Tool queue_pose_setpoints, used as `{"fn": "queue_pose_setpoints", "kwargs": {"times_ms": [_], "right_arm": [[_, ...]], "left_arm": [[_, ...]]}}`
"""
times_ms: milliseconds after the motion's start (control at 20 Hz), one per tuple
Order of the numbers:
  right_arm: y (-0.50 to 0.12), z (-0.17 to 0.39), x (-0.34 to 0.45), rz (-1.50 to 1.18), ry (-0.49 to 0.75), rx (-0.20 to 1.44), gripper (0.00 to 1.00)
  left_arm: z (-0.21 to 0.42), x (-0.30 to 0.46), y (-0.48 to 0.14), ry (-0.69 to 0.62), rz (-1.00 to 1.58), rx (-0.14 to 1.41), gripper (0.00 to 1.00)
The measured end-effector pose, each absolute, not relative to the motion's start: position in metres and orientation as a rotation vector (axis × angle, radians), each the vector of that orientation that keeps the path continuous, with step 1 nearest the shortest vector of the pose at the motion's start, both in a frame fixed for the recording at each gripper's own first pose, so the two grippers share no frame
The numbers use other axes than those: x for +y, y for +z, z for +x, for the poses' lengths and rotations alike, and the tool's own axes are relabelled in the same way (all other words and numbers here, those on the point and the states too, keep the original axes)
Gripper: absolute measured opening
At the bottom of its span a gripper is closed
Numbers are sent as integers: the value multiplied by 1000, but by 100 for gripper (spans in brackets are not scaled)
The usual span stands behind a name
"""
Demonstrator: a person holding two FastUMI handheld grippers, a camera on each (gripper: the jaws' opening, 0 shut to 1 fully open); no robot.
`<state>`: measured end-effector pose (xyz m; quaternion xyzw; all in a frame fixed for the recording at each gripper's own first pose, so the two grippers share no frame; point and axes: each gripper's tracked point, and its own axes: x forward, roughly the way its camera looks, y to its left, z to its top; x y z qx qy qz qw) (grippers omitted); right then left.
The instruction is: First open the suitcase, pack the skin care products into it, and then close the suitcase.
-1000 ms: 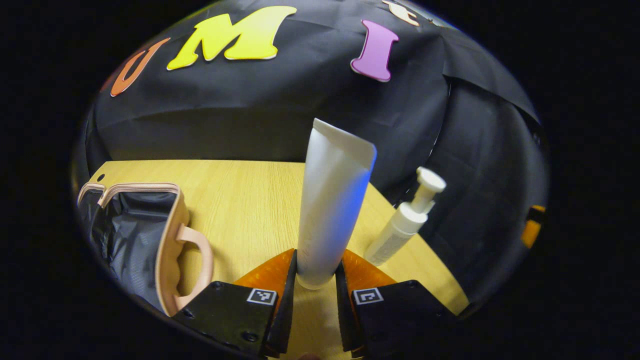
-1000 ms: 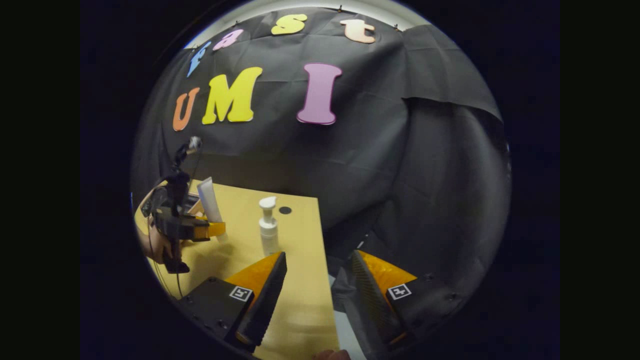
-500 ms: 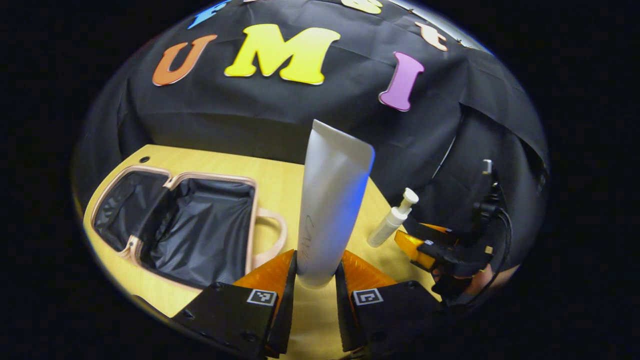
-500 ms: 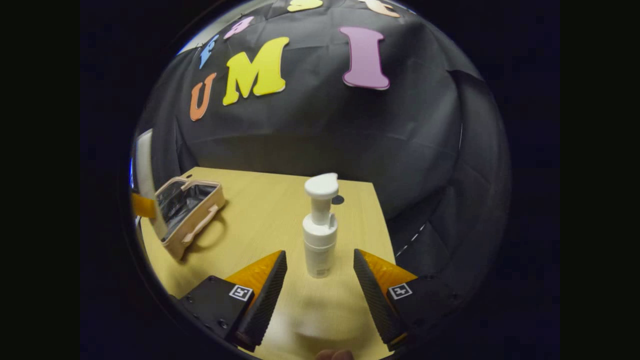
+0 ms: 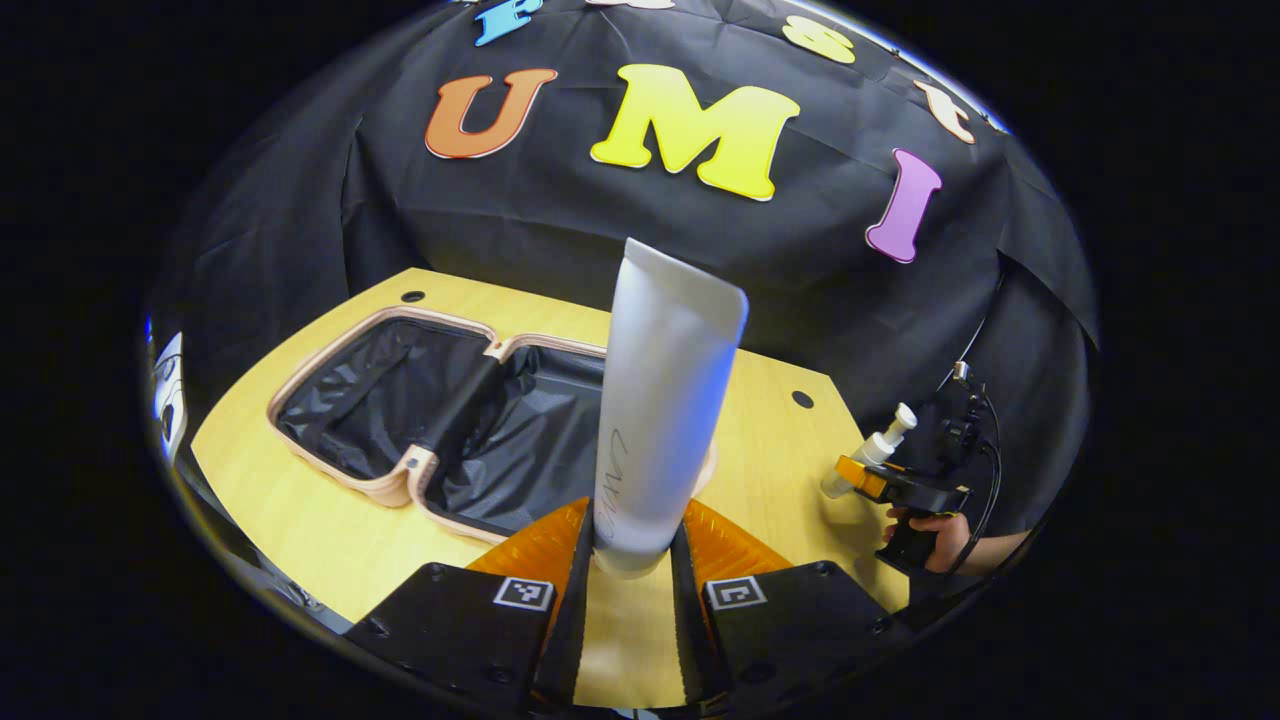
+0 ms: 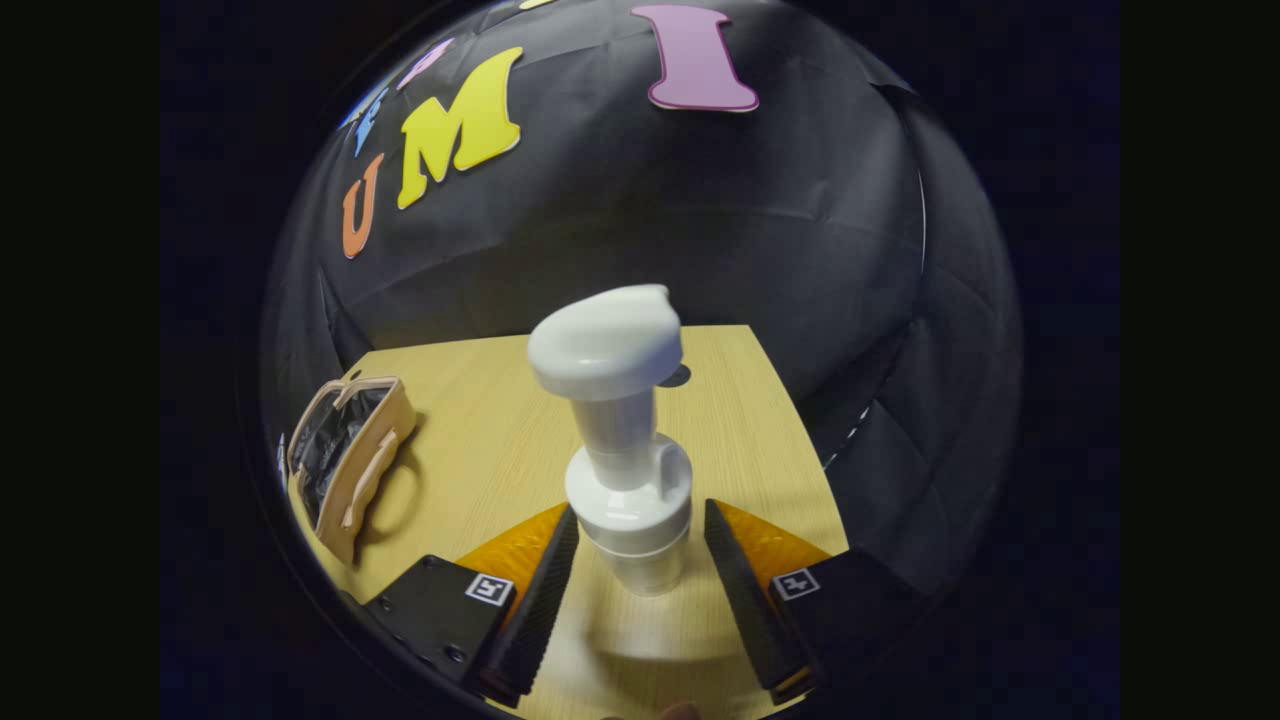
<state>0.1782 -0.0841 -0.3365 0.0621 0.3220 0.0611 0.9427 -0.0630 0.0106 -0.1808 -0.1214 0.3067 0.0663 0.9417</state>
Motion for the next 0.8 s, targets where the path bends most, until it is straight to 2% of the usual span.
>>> {"fn": "queue_pose_setpoints", "kwargs": {"times_ms": [50, 200, 400, 600, 800], "right_arm": [[-334, 179, -86, 115, 114, 655, 65], [-336, 178, -88, 89, 102, 665, 50], [-314, 156, -88, 131, 98, 681, 47], [-268, 110, -79, 195, 161, 678, 46], [-218, 69, -78, 221, 166, 641, 46]], "left_arm": [[-63, 20, -180, 132, -237, 633, 41], [-61, 43, -181, 106, -219, 660, 41], [-41, 63, -189, 49, -231, 696, 41], [-15, 74, -196, -35, -252, 740, 41], [3, 92, -234, -128, -244, 924, 41]]}}
